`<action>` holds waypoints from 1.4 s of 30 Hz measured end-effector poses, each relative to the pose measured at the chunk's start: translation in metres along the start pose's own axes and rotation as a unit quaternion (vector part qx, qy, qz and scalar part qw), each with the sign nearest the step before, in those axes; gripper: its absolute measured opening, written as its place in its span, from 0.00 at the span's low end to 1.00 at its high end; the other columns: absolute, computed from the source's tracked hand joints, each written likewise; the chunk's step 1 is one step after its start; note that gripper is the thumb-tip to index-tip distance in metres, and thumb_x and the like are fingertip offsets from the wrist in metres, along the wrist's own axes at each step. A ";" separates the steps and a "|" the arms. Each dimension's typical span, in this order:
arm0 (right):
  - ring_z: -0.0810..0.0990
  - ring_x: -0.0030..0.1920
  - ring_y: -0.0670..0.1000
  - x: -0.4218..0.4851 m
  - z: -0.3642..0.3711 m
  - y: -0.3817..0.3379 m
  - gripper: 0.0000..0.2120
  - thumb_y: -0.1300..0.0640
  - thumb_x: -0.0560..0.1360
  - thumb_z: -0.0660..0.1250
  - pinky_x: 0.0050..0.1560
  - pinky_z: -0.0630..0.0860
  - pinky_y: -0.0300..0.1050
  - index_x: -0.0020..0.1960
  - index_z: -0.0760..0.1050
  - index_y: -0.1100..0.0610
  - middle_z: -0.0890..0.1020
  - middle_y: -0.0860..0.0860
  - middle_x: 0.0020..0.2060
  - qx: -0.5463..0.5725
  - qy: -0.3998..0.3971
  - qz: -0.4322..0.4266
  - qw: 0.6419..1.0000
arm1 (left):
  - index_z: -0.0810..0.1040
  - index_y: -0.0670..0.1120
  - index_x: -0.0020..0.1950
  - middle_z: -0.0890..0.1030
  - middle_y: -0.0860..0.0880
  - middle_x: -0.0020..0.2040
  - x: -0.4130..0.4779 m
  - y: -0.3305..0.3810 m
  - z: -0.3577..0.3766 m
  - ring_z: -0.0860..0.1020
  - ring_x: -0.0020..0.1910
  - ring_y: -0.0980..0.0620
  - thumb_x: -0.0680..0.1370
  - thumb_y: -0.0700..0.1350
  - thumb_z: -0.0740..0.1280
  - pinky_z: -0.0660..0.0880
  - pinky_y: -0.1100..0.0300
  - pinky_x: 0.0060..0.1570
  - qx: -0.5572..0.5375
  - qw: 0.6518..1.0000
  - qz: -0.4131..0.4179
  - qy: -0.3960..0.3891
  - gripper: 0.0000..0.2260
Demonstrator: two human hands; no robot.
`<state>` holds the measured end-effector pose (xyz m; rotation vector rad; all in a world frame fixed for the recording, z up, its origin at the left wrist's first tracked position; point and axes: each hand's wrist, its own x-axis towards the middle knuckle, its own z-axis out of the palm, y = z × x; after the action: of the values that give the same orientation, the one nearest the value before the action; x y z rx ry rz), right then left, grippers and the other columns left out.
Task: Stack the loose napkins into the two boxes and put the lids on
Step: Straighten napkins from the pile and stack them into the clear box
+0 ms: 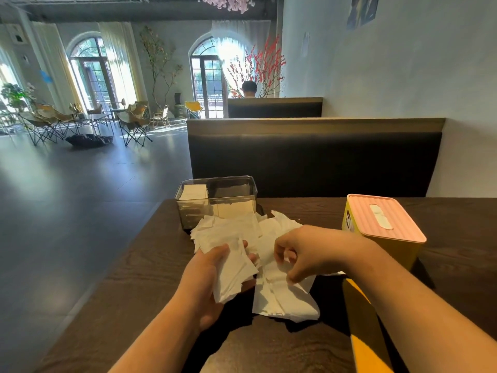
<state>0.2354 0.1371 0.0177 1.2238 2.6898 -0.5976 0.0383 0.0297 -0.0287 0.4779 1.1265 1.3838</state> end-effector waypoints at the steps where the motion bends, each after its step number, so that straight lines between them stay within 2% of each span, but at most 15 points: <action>1: 0.78 0.50 0.46 0.002 0.003 0.000 0.16 0.51 0.74 0.79 0.48 0.76 0.35 0.59 0.79 0.42 0.78 0.41 0.54 -0.008 -0.005 -0.002 1.000 | 0.78 0.48 0.64 0.87 0.39 0.55 0.000 0.000 0.000 0.86 0.55 0.37 0.87 0.46 0.60 0.80 0.35 0.61 0.002 1.000 0.002 0.002 0.11; 5: 0.77 0.49 0.46 0.008 0.014 -0.004 0.12 0.52 0.74 0.78 0.47 0.75 0.38 0.54 0.80 0.43 0.79 0.41 0.52 -0.050 0.002 -0.013 0.999 | 0.79 0.46 0.65 0.87 0.39 0.54 -0.001 -0.001 0.002 0.87 0.52 0.39 0.87 0.46 0.58 0.78 0.36 0.63 0.020 1.000 0.010 -0.001 0.13; 8: 0.77 0.46 0.45 0.010 0.016 -0.006 0.06 0.54 0.77 0.75 0.45 0.74 0.36 0.51 0.81 0.44 0.80 0.42 0.50 -0.069 0.020 -0.026 0.997 | 0.78 0.46 0.67 0.88 0.39 0.53 0.000 -0.001 0.002 0.87 0.53 0.39 0.87 0.46 0.58 0.80 0.38 0.61 0.030 0.999 0.009 0.004 0.13; 10: 0.78 0.47 0.46 0.011 0.017 -0.006 0.07 0.55 0.78 0.75 0.45 0.75 0.36 0.49 0.80 0.43 0.81 0.43 0.49 -0.075 0.021 -0.027 0.997 | 0.77 0.48 0.68 0.88 0.40 0.53 0.002 -0.002 0.001 0.87 0.52 0.39 0.87 0.47 0.58 0.81 0.38 0.58 0.027 1.000 0.011 0.006 0.12; 13: 0.79 0.47 0.47 0.011 0.017 -0.005 0.07 0.55 0.78 0.74 0.48 0.77 0.35 0.49 0.80 0.44 0.81 0.44 0.49 -0.068 0.013 -0.027 0.997 | 0.76 0.49 0.69 0.88 0.40 0.54 0.005 -0.003 0.000 0.87 0.52 0.39 0.87 0.47 0.59 0.82 0.39 0.56 0.022 1.000 0.010 0.001 0.13; 16: 0.79 0.47 0.46 0.005 0.008 -0.006 0.05 0.54 0.78 0.73 0.44 0.74 0.33 0.50 0.80 0.45 0.80 0.42 0.46 -0.053 0.021 -0.034 0.998 | 0.77 0.50 0.68 0.88 0.40 0.54 0.006 -0.004 -0.001 0.87 0.53 0.38 0.87 0.45 0.59 0.82 0.38 0.56 0.017 1.000 0.016 -0.003 0.12; 20: 0.79 0.46 0.46 -0.015 -0.021 -0.009 0.03 0.50 0.77 0.73 0.43 0.75 0.36 0.47 0.79 0.46 0.79 0.43 0.45 -0.001 0.085 -0.046 0.995 | 0.77 0.51 0.68 0.87 0.40 0.55 0.008 -0.006 0.000 0.87 0.53 0.38 0.87 0.44 0.59 0.83 0.38 0.52 -0.001 1.000 0.028 -0.002 0.12; 24: 0.83 0.49 0.48 -0.033 -0.038 -0.009 0.06 0.52 0.75 0.74 0.47 0.84 0.38 0.44 0.78 0.52 0.82 0.44 0.44 0.156 0.179 -0.096 0.967 | 0.76 0.54 0.69 0.86 0.41 0.59 0.011 -0.010 0.000 0.85 0.56 0.35 0.87 0.43 0.58 0.82 0.37 0.47 -0.009 0.998 0.059 -0.017 0.14; 27: 0.84 0.51 0.51 -0.034 -0.037 -0.012 0.06 0.58 0.74 0.74 0.50 0.86 0.43 0.45 0.78 0.55 0.82 0.44 0.43 0.233 0.178 -0.136 0.946 | 0.75 0.55 0.73 0.85 0.42 0.62 0.011 -0.011 0.000 0.85 0.57 0.35 0.87 0.43 0.60 0.82 0.36 0.49 0.005 0.995 0.089 -0.035 0.16; 30: 0.84 0.50 0.52 -0.032 -0.032 -0.023 0.08 0.63 0.75 0.73 0.52 0.85 0.45 0.48 0.78 0.52 0.83 0.45 0.44 0.268 0.137 -0.168 0.939 | 0.76 0.52 0.72 0.86 0.41 0.60 0.007 -0.012 0.003 0.86 0.55 0.37 0.86 0.41 0.60 0.83 0.38 0.49 0.030 0.991 0.115 -0.055 0.15; 32: 0.85 0.51 0.51 -0.032 -0.027 -0.030 0.10 0.64 0.77 0.72 0.54 0.85 0.46 0.51 0.78 0.50 0.84 0.45 0.46 0.277 0.094 -0.183 0.938 | 0.77 0.52 0.71 0.85 0.39 0.60 0.005 -0.014 0.005 0.85 0.54 0.37 0.86 0.42 0.63 0.83 0.42 0.47 0.040 0.991 0.106 -0.068 0.15; 35: 0.85 0.53 0.50 -0.027 -0.016 -0.039 0.10 0.62 0.78 0.70 0.57 0.84 0.48 0.54 0.78 0.48 0.84 0.44 0.50 0.256 0.059 -0.188 0.946 | 0.79 0.52 0.68 0.85 0.36 0.58 0.001 -0.011 0.006 0.84 0.52 0.35 0.81 0.46 0.69 0.82 0.36 0.53 0.061 0.992 0.074 -0.088 0.16; 36: 0.85 0.53 0.50 -0.024 -0.013 -0.041 0.10 0.61 0.79 0.70 0.57 0.85 0.48 0.55 0.78 0.47 0.84 0.44 0.50 0.255 0.058 -0.183 0.948 | 0.80 0.51 0.68 0.85 0.35 0.57 -0.001 -0.010 0.006 0.84 0.51 0.35 0.78 0.47 0.71 0.83 0.36 0.53 0.066 0.991 0.060 -0.101 0.18; 39: 0.84 0.49 0.47 -0.016 -0.005 -0.045 0.11 0.59 0.80 0.70 0.53 0.85 0.43 0.57 0.77 0.44 0.82 0.41 0.49 0.206 0.084 -0.155 0.962 | 0.79 0.50 0.69 0.85 0.35 0.57 -0.004 -0.012 0.009 0.85 0.52 0.36 0.74 0.49 0.73 0.83 0.43 0.48 0.060 0.990 0.017 -0.128 0.23; 42: 0.82 0.50 0.46 -0.008 0.001 -0.044 0.14 0.58 0.80 0.71 0.52 0.84 0.38 0.58 0.75 0.40 0.80 0.39 0.50 0.161 0.124 -0.136 0.970 | 0.80 0.47 0.70 0.84 0.35 0.60 0.000 -0.012 0.006 0.85 0.55 0.36 0.77 0.58 0.68 0.79 0.41 0.55 0.028 0.990 -0.061 -0.124 0.24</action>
<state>0.2076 0.1054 0.0325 1.0587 3.0944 -1.0161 0.0497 0.0292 -0.0359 0.5945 0.9757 1.1554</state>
